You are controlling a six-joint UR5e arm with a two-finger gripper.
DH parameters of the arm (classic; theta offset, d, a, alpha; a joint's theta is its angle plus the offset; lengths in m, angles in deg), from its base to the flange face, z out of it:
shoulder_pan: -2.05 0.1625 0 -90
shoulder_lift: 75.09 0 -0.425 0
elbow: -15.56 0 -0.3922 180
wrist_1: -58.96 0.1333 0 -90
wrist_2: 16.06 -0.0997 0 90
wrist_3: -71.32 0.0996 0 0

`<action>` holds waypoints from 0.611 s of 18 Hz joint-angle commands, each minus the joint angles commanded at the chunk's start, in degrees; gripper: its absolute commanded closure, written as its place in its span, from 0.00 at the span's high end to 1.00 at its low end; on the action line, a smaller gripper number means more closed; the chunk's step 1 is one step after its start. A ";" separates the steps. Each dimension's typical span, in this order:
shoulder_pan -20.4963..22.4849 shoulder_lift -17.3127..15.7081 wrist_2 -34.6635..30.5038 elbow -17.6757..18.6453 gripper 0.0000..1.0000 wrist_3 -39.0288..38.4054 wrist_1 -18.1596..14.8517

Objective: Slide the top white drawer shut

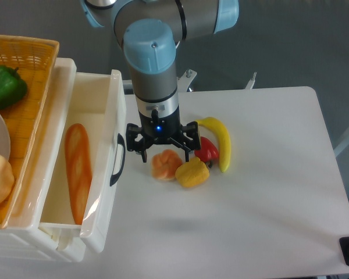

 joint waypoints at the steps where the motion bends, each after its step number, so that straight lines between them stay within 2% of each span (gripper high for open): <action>1: 0.00 0.44 0.00 0.18 1.00 0.00 0.00; 7: 0.17 2.72 0.18 -0.52 1.00 -0.09 -0.17; 11: 2.37 3.78 0.26 -0.61 1.00 -0.09 -0.35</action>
